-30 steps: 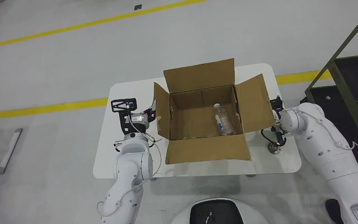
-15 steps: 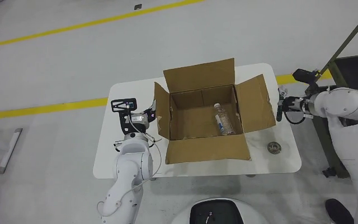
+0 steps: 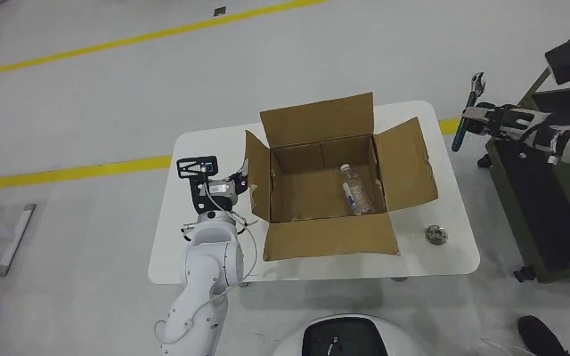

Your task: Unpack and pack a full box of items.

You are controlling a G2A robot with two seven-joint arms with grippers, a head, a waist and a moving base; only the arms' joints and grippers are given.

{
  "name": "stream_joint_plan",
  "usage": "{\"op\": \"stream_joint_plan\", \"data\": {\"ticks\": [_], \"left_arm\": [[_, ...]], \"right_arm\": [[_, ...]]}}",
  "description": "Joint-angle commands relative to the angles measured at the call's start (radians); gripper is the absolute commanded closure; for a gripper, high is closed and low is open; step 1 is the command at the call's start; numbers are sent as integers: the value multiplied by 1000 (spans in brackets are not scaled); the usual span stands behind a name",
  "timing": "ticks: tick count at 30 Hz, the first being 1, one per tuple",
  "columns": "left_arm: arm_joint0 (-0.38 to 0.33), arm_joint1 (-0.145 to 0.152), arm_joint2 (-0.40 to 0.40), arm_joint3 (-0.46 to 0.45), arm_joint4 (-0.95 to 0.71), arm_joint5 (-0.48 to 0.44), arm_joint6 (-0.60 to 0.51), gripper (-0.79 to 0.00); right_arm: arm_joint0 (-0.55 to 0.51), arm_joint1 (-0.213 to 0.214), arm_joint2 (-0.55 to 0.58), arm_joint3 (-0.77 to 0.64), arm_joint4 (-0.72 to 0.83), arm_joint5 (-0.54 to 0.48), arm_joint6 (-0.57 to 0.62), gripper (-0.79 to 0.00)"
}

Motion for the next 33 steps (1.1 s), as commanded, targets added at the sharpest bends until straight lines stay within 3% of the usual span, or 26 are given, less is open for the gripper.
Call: {"op": "stream_joint_plan", "data": {"ticks": [1, 8, 13, 17, 28, 33], "left_arm": [[0, 0, 0, 0, 0, 0, 0, -785], [0, 0, 0, 0, 0, 0, 0, -785], [0, 0, 0, 0, 0, 0, 0, -785], [0, 0, 0, 0, 0, 0, 0, -785], [0, 0, 0, 0, 0, 0, 0, -785], [0, 0, 0, 0, 0, 0, 0, -785]], "right_arm": [[12, -1, -67, -17, -10, -8, 1, 0], [88, -16, -385, 9, -153, 0, -37, 0], [152, -38, -600, 104, -301, -27, -117, 0], [195, -63, -727, 196, -323, -8, -158, 0], [332, -147, -974, 429, -355, 43, -241, 0], [349, -156, -991, 454, -363, 53, -254, 0]]}}
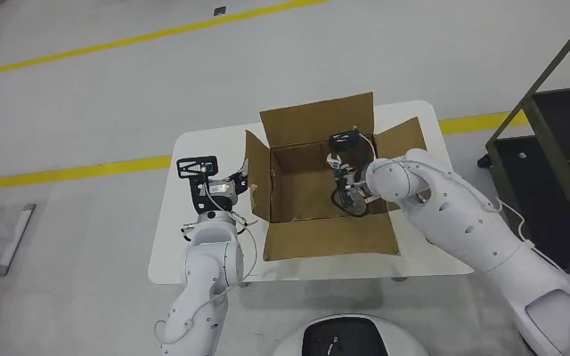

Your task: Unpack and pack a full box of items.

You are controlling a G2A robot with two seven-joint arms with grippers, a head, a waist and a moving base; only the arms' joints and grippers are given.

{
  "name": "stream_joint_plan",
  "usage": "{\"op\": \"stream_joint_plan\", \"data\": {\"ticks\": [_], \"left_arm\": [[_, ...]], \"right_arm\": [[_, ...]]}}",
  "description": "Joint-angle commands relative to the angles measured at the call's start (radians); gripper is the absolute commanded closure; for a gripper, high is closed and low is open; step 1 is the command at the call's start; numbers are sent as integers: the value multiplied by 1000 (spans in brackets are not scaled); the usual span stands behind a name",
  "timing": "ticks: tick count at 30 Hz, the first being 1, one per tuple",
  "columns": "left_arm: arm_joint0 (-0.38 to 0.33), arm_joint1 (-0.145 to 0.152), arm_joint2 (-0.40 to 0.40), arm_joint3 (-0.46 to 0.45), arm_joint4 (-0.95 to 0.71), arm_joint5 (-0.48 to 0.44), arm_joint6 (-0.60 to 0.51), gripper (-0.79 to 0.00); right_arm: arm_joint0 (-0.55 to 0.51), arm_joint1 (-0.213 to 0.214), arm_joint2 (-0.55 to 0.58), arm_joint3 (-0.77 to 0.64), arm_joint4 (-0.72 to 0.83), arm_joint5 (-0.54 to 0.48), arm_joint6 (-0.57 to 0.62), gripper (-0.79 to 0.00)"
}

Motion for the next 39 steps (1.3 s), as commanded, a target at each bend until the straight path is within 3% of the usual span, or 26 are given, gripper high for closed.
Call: {"op": "stream_joint_plan", "data": {"ticks": [1, 15, 25, 37, 39], "left_arm": [[0, 0, 0, 0, 0, 0, 0, -785], [0, 0, 0, 0, 0, 0, 0, -785], [0, 0, 0, 0, 0, 0, 0, -785], [0, 0, 0, 0, 0, 0, 0, -785], [0, 0, 0, 0, 0, 0, 0, -785]], "right_arm": [[-1, 0, 1, -1, 0, -1, 1, 0], [-1, -6, -11, -5, -48, 20, -37, 0], [88, -83, -129, 165, -54, 82, -52, 0], [154, -172, -192, 413, 32, 3, -100, 0], [165, -185, -202, 440, 35, -3, -99, -62]]}}
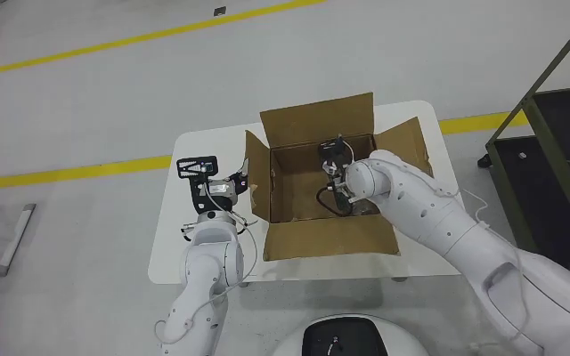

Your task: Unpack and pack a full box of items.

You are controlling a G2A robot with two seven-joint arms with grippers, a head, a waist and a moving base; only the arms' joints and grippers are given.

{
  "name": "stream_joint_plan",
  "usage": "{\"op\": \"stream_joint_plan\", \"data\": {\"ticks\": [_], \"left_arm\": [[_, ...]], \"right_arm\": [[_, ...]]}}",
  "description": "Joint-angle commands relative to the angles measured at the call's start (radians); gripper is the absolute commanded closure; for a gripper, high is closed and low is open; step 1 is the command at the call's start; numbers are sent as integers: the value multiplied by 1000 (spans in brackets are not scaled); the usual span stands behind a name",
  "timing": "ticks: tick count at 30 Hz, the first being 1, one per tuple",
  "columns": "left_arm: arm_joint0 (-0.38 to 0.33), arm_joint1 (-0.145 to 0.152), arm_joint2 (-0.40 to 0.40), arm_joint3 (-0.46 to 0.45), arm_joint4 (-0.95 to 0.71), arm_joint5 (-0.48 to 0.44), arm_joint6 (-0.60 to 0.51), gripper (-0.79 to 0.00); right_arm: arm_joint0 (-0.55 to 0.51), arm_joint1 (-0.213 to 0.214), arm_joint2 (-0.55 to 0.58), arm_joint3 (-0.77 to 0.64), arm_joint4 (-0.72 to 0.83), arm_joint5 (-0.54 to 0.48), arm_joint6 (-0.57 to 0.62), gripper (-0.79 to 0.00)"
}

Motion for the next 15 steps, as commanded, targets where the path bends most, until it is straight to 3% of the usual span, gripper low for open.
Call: {"op": "stream_joint_plan", "data": {"ticks": [1, 2, 3, 6, 9, 10, 15], "left_arm": [[0, 0, 0, 0, 0, 0, 0, -785], [0, 0, 0, 0, 0, 0, 0, -785], [0, 0, 0, 0, 0, 0, 0, -785], [0, 0, 0, 0, 0, 0, 0, -785], [0, 0, 0, 0, 0, 0, 0, -785], [0, 0, 0, 0, 0, 0, 0, -785], [0, 0, 0, 0, 0, 0, 0, -785]], "right_arm": [[11, -13, -8, 25, 2, -2, -1, -92], [15, -19, -11, 35, 5, -4, -3, -123], [19, -25, -17, 46, 2, -7, -3, -219], [30, -42, -24, 70, 4, -9, -7, -302], [42, -55, -25, 92, 5, -12, -10, -320], [44, -58, -24, 97, 6, -13, -13, -366], [49, -63, 5, 86, 22, -37, -48, -336]]}}
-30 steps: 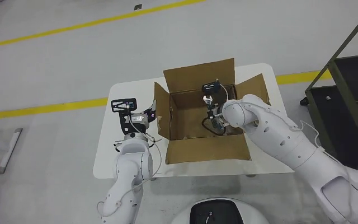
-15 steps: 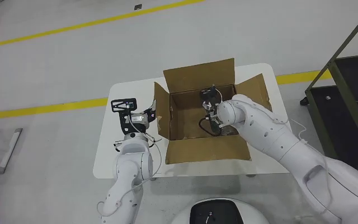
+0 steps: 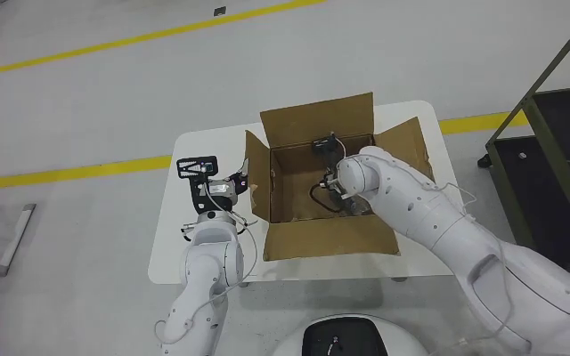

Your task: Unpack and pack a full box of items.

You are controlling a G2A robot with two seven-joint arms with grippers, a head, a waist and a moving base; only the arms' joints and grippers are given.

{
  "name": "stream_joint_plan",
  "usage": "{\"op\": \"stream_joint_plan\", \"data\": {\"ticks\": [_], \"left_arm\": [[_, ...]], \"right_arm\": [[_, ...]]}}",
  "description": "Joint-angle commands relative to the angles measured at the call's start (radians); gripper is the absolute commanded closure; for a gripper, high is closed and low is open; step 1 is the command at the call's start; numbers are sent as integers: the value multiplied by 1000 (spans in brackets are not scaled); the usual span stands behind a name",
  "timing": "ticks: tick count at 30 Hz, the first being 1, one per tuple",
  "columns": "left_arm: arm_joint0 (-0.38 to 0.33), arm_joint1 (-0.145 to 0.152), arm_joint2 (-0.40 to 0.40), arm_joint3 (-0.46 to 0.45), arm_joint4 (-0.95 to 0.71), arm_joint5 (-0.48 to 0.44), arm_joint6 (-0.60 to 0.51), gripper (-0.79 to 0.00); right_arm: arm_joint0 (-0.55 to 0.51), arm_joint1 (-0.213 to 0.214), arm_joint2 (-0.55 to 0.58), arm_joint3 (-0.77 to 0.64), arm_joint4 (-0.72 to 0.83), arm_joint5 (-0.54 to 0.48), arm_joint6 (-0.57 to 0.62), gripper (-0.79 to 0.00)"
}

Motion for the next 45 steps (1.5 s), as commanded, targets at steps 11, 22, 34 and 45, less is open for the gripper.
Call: {"op": "stream_joint_plan", "data": {"ticks": [11, 22, 34, 45], "left_arm": [[0, 0, 0, 0, 0, 0, 0, -785], [0, 0, 0, 0, 0, 0, 0, -785], [0, 0, 0, 0, 0, 0, 0, -785], [0, 0, 0, 0, 0, 0, 0, -785]], "right_arm": [[-203, 176, 440, -516, -44, -67, 31, 0], [-705, 292, 934, -1205, -278, 86, 216, 0], [-855, 322, 1093, -1270, -452, 191, 464, 0], [-822, 333, 1011, -1076, -583, 78, 694, 0]]}}
